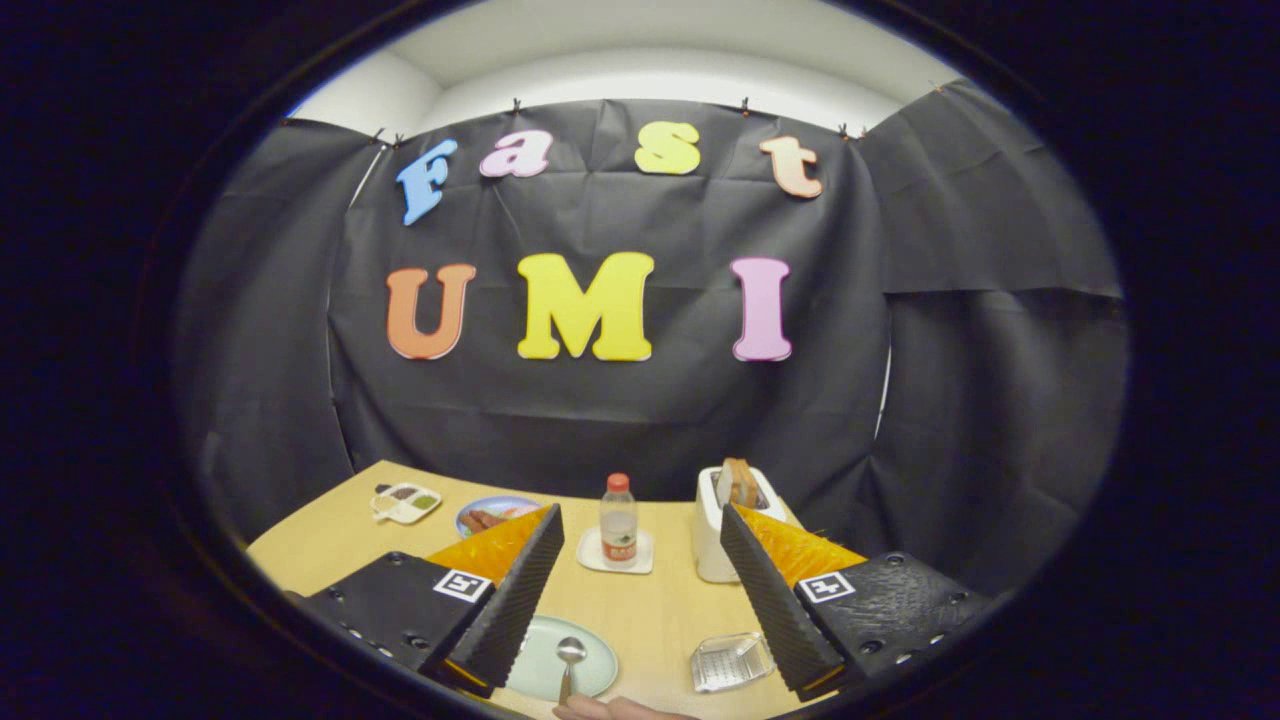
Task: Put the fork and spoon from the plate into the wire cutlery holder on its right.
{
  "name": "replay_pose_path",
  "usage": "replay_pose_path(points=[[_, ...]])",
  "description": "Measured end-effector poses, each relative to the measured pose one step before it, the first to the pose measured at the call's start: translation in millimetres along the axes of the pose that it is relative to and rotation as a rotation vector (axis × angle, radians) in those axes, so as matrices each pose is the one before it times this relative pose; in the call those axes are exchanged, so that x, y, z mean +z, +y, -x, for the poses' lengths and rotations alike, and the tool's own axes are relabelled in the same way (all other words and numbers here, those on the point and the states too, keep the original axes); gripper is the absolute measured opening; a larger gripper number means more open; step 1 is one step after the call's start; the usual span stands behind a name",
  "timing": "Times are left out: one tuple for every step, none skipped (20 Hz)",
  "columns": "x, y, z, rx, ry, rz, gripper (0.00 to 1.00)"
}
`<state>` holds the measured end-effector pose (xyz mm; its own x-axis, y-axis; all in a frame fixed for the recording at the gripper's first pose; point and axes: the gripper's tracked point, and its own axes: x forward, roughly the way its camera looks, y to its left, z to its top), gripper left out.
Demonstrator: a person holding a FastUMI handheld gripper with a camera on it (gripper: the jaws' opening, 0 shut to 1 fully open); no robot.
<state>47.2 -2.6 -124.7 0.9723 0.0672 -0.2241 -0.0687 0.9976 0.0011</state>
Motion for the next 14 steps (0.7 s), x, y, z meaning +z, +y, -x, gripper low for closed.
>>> replay_pose_path(points=[[-16.66, 5.08, -5.52, 0.00944, 0.04134, 0.00167, 0.95], [-18.82, 7.47, -5.85, 0.01491, 0.04222, 0.00172, 0.95], [-16.51, 6.38, -5.02, 0.01268, 0.03973, 0.00068, 0.95], [-15.88, 2.89, -6.63, -0.00286, 0.03260, 0.00436, 0.96], [-12.56, 1.77, -5.38, -0.00477, 0.02407, 0.00384, 0.96], [-12.92, 2.35, -5.73, -0.00092, 0.02614, -0.00383, 0.96], [-12.41, 3.51, -6.62, 0.00484, 0.03028, -0.00422, 0.96], [-15.10, 3.24, -5.62, 0.00328, 0.03704, -0.00582, 0.96], [-13.34, 4.59, -4.90, 0.01047, 0.03551, -0.00104, 0.95], [-13.65, 6.39, -6.43, 0.00850, 0.03011, 0.01027, 0.96], [-10.34, 5.76, -5.57, 0.00985, 0.02652, 0.01721, 0.96], [-12.02, 5.22, -3.85, 0.01539, 0.02682, 0.01629, 0.96], [-11.84, 3.37, -4.06, 0.00381, 0.03508, 0.00852, 0.96], [-12.42, 6.24, -4.72, 0.01920, 0.03348, 0.00318, 0.96]])
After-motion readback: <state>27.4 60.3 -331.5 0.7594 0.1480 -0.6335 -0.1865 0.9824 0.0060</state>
